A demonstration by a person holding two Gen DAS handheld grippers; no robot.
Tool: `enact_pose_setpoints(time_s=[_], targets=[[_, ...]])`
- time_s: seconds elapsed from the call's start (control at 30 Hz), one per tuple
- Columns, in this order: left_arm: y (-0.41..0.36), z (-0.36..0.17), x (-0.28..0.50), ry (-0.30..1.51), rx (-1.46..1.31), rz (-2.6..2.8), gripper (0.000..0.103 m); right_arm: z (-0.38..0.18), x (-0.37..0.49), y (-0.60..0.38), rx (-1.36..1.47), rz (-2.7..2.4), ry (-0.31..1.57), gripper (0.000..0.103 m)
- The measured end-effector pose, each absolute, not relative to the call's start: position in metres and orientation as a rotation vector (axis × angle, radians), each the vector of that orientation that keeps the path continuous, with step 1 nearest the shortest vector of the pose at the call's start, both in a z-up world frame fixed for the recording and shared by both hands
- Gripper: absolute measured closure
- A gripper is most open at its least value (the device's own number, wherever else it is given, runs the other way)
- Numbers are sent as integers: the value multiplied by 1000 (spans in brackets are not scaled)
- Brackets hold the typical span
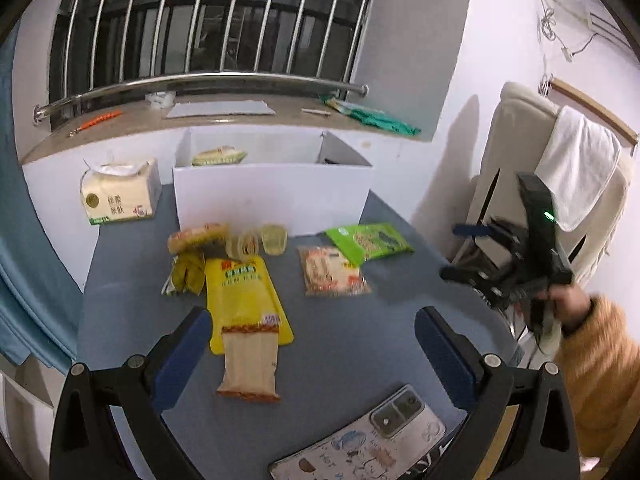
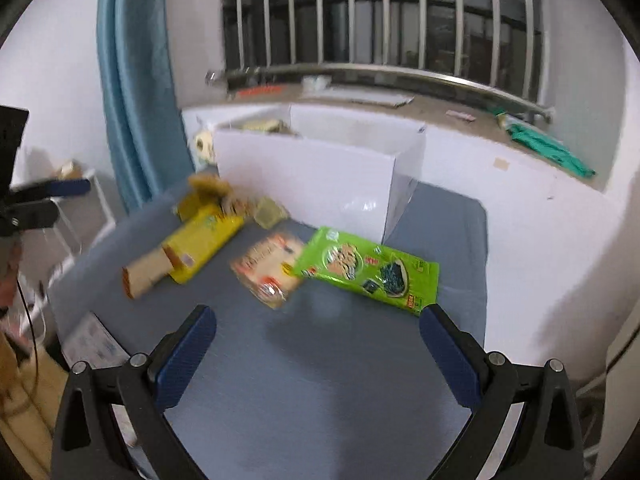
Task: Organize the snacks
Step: 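Reach the right tool to the green seaweed packet and grasp it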
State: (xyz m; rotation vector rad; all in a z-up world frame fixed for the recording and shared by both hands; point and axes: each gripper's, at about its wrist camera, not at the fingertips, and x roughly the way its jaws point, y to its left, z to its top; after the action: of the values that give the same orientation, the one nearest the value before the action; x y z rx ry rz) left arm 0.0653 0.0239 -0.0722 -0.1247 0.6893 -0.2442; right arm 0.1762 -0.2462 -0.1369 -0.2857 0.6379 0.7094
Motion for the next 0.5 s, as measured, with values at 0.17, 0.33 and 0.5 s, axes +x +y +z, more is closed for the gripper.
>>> enact_pose_setpoints(time_s=[0.17,0.33,0.5], targets=[[22,-80,66,717,-117,-262,0,-156,218,-231,-536,744,645,0],[25,-92,68,758,-114,-253,0,-175,265,-212,-722,813,701,0],[35,-103,70,789,-147,-222,0,-186,301,-195,-776,882,747,0]])
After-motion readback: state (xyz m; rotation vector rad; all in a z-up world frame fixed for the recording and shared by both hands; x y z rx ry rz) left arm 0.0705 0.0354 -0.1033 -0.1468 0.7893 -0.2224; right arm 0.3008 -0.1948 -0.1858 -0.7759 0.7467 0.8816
